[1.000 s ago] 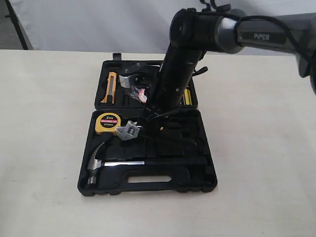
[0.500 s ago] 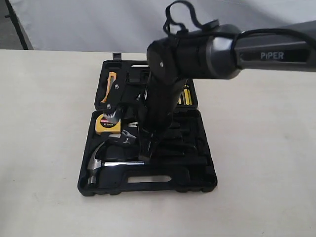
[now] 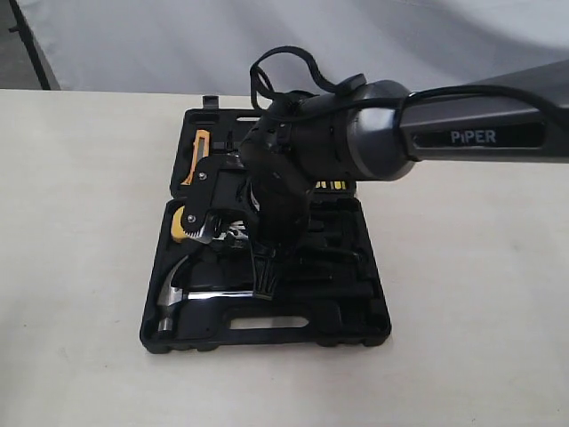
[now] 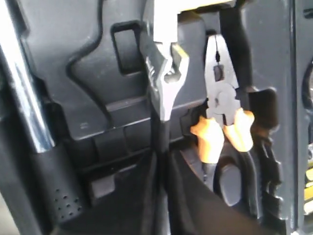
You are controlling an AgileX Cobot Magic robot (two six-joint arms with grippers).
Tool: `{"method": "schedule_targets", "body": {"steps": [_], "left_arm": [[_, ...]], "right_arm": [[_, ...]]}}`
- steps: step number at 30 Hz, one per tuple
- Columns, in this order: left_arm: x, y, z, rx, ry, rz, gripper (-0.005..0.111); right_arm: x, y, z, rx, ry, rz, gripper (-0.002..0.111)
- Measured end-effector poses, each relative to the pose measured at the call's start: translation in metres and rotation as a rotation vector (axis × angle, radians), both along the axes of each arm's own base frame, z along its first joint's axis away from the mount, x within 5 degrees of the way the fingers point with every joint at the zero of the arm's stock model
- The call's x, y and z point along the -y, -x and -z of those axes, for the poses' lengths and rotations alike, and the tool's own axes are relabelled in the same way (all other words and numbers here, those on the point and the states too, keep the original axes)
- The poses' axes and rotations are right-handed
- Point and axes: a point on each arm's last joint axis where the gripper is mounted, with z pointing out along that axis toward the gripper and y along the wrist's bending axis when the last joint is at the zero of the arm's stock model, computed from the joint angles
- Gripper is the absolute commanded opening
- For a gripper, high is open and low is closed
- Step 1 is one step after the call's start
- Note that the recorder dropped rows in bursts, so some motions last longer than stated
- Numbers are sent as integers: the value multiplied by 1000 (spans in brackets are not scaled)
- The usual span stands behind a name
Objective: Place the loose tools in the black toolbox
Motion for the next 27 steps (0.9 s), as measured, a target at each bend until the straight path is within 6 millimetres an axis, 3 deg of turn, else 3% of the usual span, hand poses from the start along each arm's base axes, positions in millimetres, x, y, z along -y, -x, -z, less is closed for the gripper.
{"method": "schedule_targets", "body": {"steps": [5,11,12,16,20,24,27], "left_arm": [[0,0,0,0,0,0,1],[0,0,0,0,0,0,1],[0,0,0,0,0,0,1],[0,0,0,0,0,0,1],[0,0,0,0,0,0,1],[0,0,0,0,0,0,1],[0,0,0,0,0,0,1]], "right_arm": [[-1,1,0,-12,-18,25,3],[-3,5,2,-61,-58,70,57],[-3,6,2,-65,-59,73,59],[-4,5,-3,-59,-71,79,44],[-10,0,-32,-6,-153,107,2],[-19,-1,-60,-4,-281,148,0],[-20,3,-55,-96,-272,183,0]]}}
